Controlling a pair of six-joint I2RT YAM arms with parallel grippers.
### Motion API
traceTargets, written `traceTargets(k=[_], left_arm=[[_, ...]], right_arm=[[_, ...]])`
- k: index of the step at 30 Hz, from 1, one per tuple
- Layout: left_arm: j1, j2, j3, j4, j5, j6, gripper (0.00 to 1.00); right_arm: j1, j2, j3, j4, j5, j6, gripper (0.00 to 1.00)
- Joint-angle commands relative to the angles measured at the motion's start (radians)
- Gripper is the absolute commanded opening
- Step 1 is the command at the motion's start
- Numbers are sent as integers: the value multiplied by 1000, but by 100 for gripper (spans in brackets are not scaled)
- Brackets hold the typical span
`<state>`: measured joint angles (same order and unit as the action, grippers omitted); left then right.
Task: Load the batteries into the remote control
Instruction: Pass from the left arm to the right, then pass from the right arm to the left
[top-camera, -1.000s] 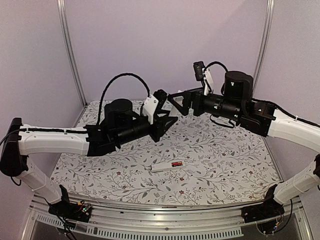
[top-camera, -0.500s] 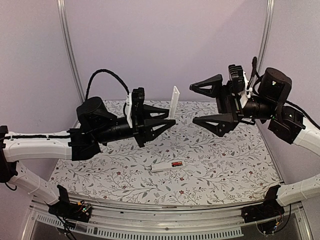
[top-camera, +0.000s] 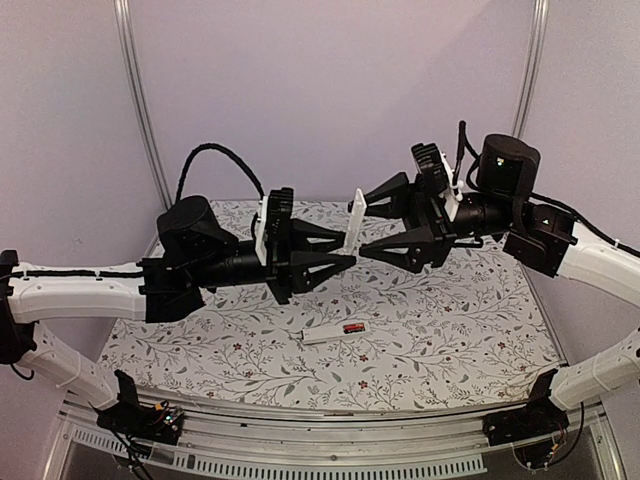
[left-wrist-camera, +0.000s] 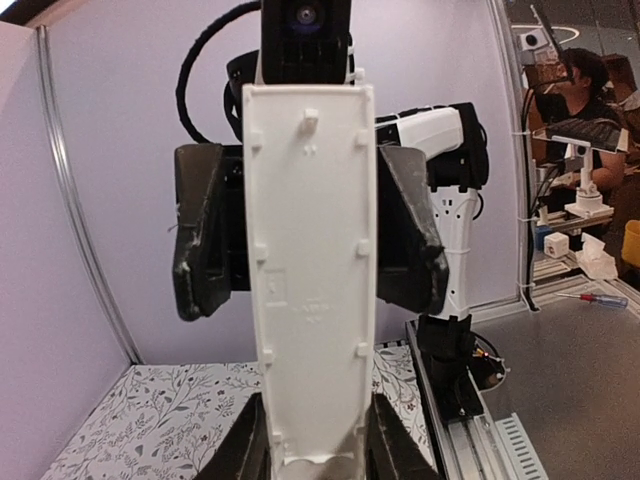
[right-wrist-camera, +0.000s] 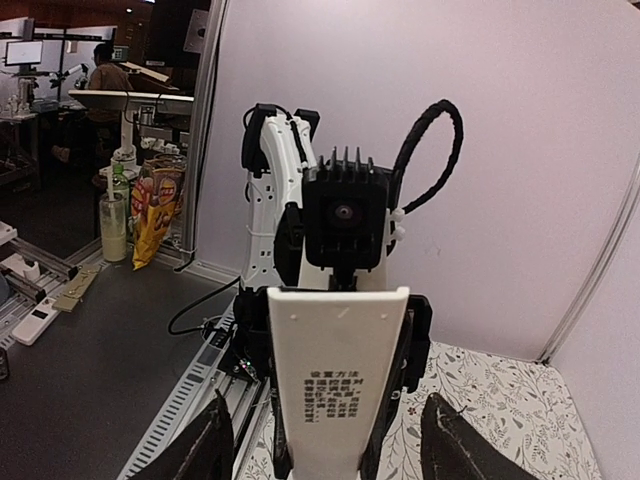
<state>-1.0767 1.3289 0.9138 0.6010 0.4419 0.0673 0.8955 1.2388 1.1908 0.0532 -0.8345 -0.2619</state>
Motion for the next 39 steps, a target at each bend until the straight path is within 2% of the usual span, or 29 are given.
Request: traceTargets(k=[1, 11, 20, 22, 24, 25, 27, 28, 29, 30, 35, 39], left_arm=[[-13, 16, 27, -13, 8, 16, 0], [-14, 28, 32, -24, -7, 18, 0], [-14, 23, 34, -33, -3, 12, 1], [-14, 21, 31, -33, -7, 11, 9], [-14, 17, 28, -35, -13, 7, 22], [-14, 14, 24, -36, -13, 7, 32], [-14, 8, 20, -42, -21, 3, 61], [-15, 4, 18, -49, -31, -2, 73], [-14, -3, 16, -60, -43, -9, 80], [-14, -10, 18, -77, -60, -19, 84], [-15, -51, 59, -250, -201, -122, 84], [-9, -74, 91, -370, -361, -233, 79]], right_arm=[[-1, 24, 27, 7, -59, 29, 60], [5, 50, 32, 47, -70, 70, 46], [5, 55, 51, -1, -54, 49, 30], [6, 52, 56, -25, -37, 35, 27], [5, 45, 56, -41, -6, 27, 25], [5, 40, 58, -50, 19, 19, 24], [5, 31, 59, -90, 93, 5, 22], [6, 29, 60, -111, 138, -6, 22], [5, 25, 62, -138, 189, -28, 22], [5, 25, 63, -167, 240, -45, 22], [29, 69, 76, -302, 635, -163, 20], [65, 155, 125, -376, 788, -229, 15]])
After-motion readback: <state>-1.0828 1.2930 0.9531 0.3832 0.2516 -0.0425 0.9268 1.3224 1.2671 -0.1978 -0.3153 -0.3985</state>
